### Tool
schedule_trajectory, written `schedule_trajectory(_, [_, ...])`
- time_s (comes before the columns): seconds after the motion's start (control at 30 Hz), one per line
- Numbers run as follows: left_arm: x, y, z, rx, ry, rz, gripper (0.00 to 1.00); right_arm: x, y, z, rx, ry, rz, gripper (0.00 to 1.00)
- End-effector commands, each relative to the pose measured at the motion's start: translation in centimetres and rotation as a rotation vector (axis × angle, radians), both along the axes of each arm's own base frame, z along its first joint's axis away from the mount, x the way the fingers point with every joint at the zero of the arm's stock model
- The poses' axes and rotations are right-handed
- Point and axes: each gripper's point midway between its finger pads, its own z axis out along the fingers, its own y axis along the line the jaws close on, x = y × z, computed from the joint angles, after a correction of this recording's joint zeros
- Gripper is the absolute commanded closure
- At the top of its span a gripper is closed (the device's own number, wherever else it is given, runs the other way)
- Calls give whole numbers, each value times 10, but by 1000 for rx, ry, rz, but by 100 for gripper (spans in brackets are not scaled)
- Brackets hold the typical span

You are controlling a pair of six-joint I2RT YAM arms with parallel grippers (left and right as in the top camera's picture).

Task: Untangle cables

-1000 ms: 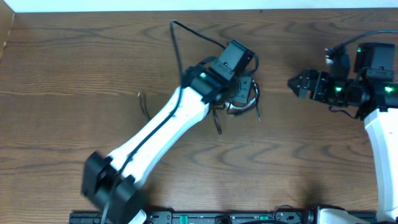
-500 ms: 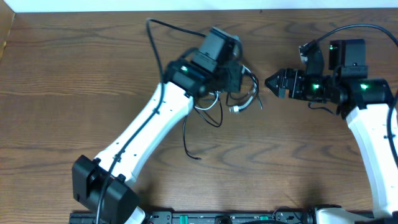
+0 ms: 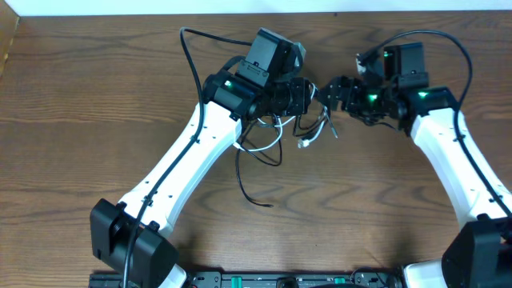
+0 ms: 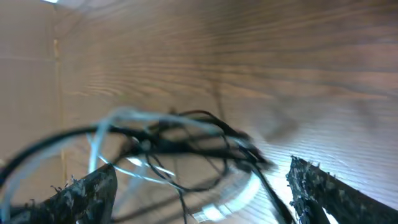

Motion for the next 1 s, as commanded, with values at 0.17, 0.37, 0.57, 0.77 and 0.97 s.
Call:
schedule_trajectory(0.17, [-1,-2,7,-23,-1,-2,93,4,13,-7,0,41,-77,16])
schedule_trajectory(0.37, [-3,-2,7,-28,4,-8,93,10,20,-33,-43,96,-127,17])
schedule_trajectory(0.57, [-5,-2,7,-32,20,-16,93,18,18,-70,-61,174,-158,20])
schedule_trajectory(0.77, [14,25,14,-40,1,53,93,12,-7,-106,-125,287,-205,36])
schedule_trajectory(0.97, [36,70,34,-61,-42,165,93,5,-36,-114,-183,318,-201,74])
